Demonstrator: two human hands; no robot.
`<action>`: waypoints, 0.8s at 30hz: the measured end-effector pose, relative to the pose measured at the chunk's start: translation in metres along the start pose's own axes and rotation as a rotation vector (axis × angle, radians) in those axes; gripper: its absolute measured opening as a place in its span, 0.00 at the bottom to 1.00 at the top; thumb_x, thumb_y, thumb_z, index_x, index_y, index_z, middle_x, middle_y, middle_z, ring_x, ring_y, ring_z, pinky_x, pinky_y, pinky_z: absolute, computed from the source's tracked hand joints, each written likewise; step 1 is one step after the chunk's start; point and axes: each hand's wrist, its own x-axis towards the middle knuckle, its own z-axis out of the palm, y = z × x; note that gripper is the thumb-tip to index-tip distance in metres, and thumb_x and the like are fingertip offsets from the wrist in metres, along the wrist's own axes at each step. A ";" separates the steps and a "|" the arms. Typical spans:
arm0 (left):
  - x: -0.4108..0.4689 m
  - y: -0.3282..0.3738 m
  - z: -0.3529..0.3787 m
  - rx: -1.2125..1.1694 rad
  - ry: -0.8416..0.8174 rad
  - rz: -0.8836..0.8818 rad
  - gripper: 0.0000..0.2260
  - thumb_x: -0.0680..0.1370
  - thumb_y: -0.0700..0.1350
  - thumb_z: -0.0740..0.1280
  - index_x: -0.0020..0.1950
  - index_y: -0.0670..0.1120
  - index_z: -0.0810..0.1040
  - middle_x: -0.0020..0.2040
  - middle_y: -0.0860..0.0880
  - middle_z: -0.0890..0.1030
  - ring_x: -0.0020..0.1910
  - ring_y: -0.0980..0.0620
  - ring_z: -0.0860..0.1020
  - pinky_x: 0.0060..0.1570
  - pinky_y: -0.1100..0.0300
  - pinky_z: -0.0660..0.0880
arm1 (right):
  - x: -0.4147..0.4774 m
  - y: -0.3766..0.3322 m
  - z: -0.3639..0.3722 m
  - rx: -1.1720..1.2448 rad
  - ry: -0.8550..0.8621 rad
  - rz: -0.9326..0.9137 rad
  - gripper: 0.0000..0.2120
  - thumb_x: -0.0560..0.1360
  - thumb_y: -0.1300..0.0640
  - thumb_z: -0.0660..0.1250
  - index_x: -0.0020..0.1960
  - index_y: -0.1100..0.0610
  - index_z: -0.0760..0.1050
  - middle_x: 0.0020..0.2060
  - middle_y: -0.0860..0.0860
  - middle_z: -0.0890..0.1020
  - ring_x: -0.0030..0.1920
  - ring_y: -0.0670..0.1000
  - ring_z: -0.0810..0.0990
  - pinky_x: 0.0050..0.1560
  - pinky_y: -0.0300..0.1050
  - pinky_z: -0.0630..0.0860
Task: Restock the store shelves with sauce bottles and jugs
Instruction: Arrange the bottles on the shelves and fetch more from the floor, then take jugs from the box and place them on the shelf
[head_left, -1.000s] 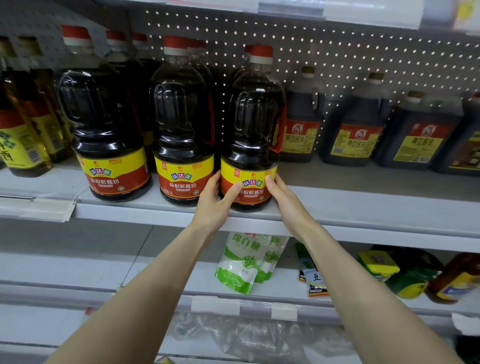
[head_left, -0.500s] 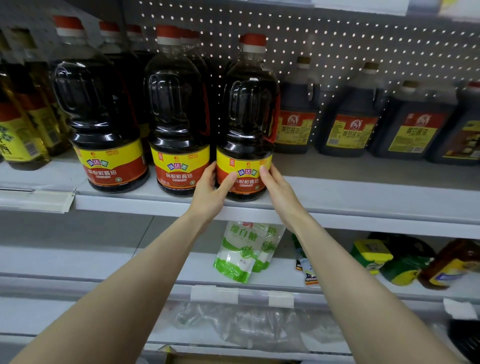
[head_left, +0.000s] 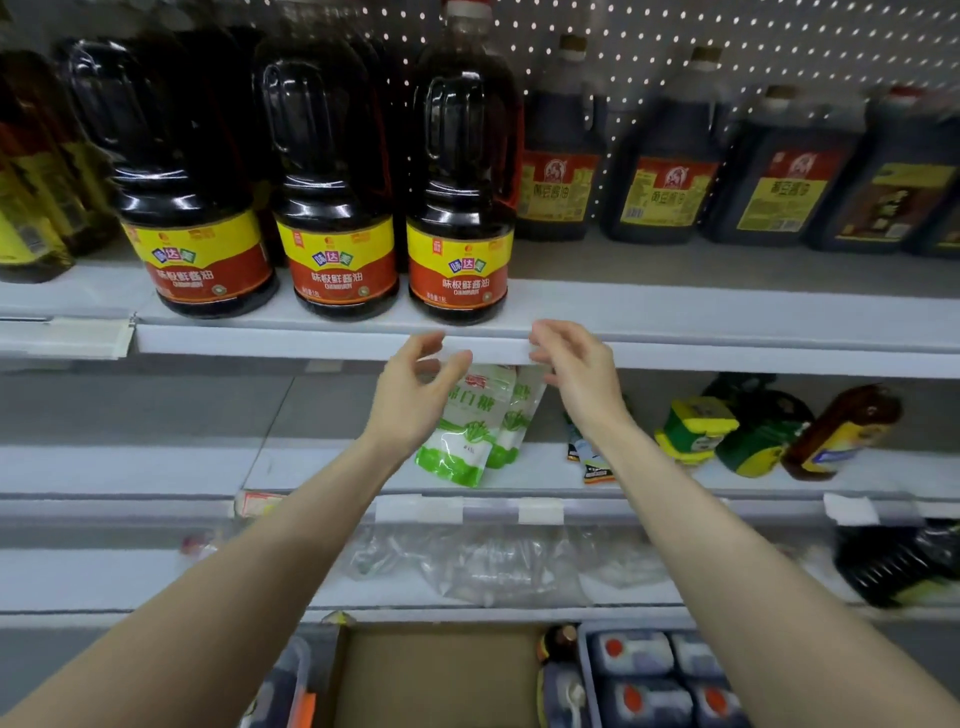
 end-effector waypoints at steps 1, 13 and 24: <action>-0.007 -0.006 0.005 -0.004 -0.016 -0.009 0.20 0.77 0.50 0.68 0.67 0.45 0.73 0.63 0.50 0.76 0.60 0.53 0.76 0.58 0.59 0.72 | -0.006 0.010 -0.005 -0.005 0.004 0.009 0.08 0.78 0.51 0.65 0.54 0.53 0.77 0.50 0.48 0.81 0.52 0.47 0.80 0.57 0.47 0.78; -0.089 -0.130 0.103 -0.053 -0.169 -0.297 0.15 0.77 0.44 0.68 0.63 0.44 0.74 0.46 0.51 0.78 0.45 0.59 0.77 0.44 0.76 0.71 | -0.084 0.174 -0.069 -0.016 0.046 0.271 0.03 0.78 0.56 0.66 0.45 0.51 0.77 0.40 0.48 0.81 0.43 0.47 0.80 0.47 0.41 0.75; -0.167 -0.291 0.207 0.025 -0.181 -0.632 0.17 0.77 0.50 0.68 0.65 0.47 0.74 0.50 0.52 0.80 0.53 0.55 0.78 0.50 0.66 0.70 | -0.132 0.395 -0.109 -0.096 -0.075 0.547 0.06 0.77 0.55 0.68 0.52 0.57 0.78 0.40 0.46 0.81 0.40 0.38 0.79 0.46 0.38 0.73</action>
